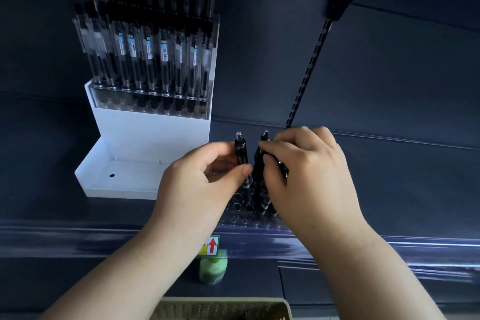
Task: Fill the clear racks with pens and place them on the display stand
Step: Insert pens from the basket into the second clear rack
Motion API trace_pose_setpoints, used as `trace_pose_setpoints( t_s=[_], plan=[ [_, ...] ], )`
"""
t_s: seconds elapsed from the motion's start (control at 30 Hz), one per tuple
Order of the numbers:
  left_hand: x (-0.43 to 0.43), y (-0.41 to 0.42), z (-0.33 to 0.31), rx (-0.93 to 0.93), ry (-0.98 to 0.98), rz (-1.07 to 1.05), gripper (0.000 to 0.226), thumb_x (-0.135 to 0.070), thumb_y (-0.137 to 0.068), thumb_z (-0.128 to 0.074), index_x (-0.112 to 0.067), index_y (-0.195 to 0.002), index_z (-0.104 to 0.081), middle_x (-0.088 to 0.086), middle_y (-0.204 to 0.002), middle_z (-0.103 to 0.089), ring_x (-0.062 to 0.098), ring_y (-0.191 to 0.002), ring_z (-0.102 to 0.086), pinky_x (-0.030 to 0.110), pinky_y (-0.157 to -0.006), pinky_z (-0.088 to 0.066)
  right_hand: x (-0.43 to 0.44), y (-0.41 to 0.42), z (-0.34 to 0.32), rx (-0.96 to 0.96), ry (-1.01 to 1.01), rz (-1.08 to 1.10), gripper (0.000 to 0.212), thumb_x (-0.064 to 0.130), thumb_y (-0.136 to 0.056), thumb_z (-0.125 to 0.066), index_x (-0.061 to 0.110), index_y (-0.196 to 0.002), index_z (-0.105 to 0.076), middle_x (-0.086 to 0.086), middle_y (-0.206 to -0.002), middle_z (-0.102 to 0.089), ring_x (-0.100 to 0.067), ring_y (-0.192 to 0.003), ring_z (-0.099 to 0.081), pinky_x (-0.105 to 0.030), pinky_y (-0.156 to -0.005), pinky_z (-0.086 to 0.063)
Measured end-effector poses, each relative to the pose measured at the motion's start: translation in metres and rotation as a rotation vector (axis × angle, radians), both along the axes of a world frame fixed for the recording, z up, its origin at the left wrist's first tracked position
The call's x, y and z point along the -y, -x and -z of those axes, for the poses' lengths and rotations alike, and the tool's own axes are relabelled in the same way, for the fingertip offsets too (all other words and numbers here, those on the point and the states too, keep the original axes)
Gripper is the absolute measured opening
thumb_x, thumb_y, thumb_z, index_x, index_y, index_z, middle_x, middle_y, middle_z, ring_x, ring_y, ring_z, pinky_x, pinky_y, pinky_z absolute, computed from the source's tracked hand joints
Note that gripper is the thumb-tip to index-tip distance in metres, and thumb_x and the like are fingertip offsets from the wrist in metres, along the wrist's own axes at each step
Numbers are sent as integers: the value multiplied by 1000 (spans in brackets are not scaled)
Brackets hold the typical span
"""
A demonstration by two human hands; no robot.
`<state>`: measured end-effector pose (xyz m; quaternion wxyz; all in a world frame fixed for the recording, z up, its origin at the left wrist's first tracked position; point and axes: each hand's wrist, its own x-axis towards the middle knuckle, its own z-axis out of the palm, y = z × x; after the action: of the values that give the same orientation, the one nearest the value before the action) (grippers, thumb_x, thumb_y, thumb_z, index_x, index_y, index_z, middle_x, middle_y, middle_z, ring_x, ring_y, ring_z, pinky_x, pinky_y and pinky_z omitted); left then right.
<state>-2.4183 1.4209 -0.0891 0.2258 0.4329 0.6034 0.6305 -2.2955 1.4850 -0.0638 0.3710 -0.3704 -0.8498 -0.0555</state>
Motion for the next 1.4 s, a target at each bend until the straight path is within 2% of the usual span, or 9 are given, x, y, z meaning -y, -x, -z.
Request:
trace_pose_setpoints(
  t_s=[0.2, 0.33, 0.47, 0.73, 0.93, 1.07, 1.13, 1.27, 1.4],
  plan=[
    [-2, 1, 1, -72, 8, 3, 15, -27, -69, -72, -36, -80, -68, -19, -77, -70, -4, -73, -66, 3, -64, -44, -2, -4, -3, -97, -8, -11, 22, 11, -80, -58, 11, -95, -74, -4, -87, -68, -30, -80, -56, -39, -74, -50],
    [-6, -5, -2, -177, -18, 28, 31, -16, -73, -76, -42, -84, -66, -18, -79, -70, -6, -74, -64, 1, -67, -43, -3, -7, -2, -112, -11, -5, 21, 10, -80, -58, 11, -93, -74, -4, -85, -67, -30, -79, -56, -35, -73, -49],
    [-9, -13, 1, -237, -51, 53, 31, -7, -73, -76, -29, -94, -69, -14, -82, -70, -5, -75, -64, 1, -69, -44, -4, -9, -1, -121, -4, 12, 22, 10, -80, -58, 12, -94, -74, -3, -86, -67, -27, -80, -55, -28, -75, -43],
    [-20, -13, 22, -395, 149, 44, 17, -16, -75, -76, -26, -86, -68, -19, -72, -64, -4, -71, -61, 8, -67, -47, -9, -16, 0, -119, 26, 30, 22, 11, -81, -56, 12, -93, -75, -4, -86, -68, -26, -81, -53, -21, -75, -36],
    [-22, -13, 26, -430, 162, 13, 31, -19, -74, -78, -37, -74, -53, -17, -68, -61, -3, -67, -59, 14, -67, -48, -8, -20, -1, -111, 30, 38, 22, 12, -81, -56, 13, -92, -74, -2, -84, -67, -24, -81, -53, -20, -73, -35],
    [-18, -11, 27, -479, 208, 21, 18, -22, -76, -76, -26, -84, -60, -15, -74, -61, -2, -71, -58, 14, -67, -48, -4, -20, -5, -91, 24, 30, 21, 11, -82, -57, 13, -94, -74, -3, -86, -68, -26, -81, -53, -23, -73, -38],
    [-13, -9, 24, -550, 243, 29, 19, -26, -80, -72, -21, -96, -63, -12, -85, -62, 5, -79, -59, 21, -75, -49, 1, -20, -9, -86, 13, 15, 21, 10, -82, -57, 12, -94, -74, -3, -86, -68, -26, -81, -53, -24, -73, -39],
    [4, -7, 13, -785, 285, 29, 28, -33, -88, -60, -20, -113, -57, -3, -106, -60, 17, -97, -58, 33, -83, -48, 16, -21, -10, -82, -32, -47, 20, 11, -82, -57, 12, -94, -73, -3, -86, -67, -27, -79, -53, -28, -73, -43],
    [28, -5, 10, -980, 341, 18, 31, -36, -93, -49, -22, -120, -50, -3, -114, -55, 19, -103, -54, 35, -78, -49, 38, -25, 6, -67, -51, -131, 18, 8, -82, -58, 8, -93, -73, -4, -86, -65, -25, -78, -54, -27, -74, -41]
  ],
)
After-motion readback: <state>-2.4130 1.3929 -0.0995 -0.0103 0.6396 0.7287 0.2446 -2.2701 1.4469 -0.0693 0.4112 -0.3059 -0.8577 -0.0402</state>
